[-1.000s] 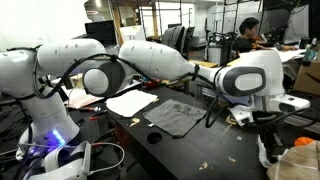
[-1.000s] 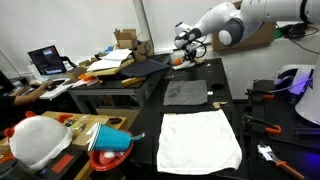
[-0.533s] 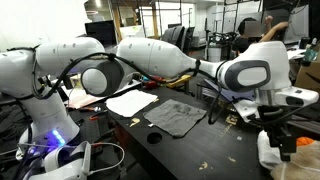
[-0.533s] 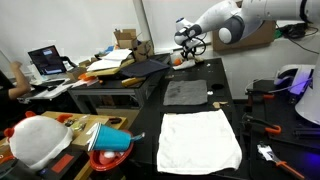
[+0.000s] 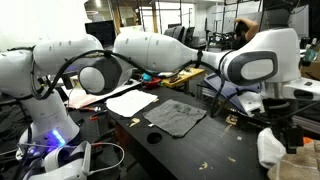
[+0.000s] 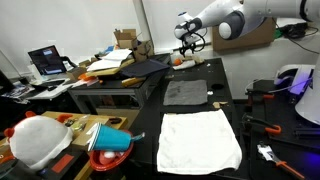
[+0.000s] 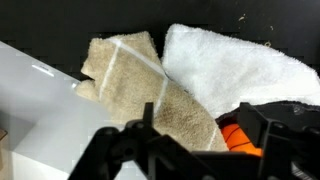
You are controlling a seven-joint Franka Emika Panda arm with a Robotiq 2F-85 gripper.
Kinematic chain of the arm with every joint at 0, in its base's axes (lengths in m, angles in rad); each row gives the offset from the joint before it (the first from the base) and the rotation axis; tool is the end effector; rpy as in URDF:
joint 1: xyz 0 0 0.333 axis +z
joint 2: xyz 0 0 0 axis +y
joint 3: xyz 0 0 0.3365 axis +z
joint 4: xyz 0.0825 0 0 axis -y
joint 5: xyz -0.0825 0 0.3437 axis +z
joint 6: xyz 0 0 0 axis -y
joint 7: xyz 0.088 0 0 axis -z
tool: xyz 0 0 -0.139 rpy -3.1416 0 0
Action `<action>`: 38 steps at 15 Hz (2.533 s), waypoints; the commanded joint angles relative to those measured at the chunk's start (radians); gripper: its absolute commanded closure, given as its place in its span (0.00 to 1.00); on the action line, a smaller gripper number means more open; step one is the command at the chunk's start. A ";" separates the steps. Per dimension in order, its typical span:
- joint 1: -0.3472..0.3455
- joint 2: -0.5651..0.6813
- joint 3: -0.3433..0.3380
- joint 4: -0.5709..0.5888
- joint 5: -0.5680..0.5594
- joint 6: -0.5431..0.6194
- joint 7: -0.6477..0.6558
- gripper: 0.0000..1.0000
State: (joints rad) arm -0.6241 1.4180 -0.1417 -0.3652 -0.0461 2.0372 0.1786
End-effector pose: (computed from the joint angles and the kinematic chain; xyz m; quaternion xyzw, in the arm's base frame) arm 0.6404 -0.5107 0.2016 0.9115 -0.3805 0.1020 0.1179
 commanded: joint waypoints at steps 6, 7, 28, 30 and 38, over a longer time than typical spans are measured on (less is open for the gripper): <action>-0.008 0.027 -0.071 -0.010 -0.011 0.118 0.282 0.81; -0.005 0.034 -0.078 -0.013 -0.014 0.134 0.306 0.90; 0.012 0.006 0.022 -0.056 0.054 -0.279 0.113 1.00; 0.013 -0.007 0.023 -0.057 0.045 -0.375 0.053 1.00; 0.042 -0.007 0.009 -0.036 0.010 -0.576 -0.142 1.00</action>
State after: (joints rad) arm -0.6024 1.4393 -0.1262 -0.3689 -0.0178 1.5036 0.1029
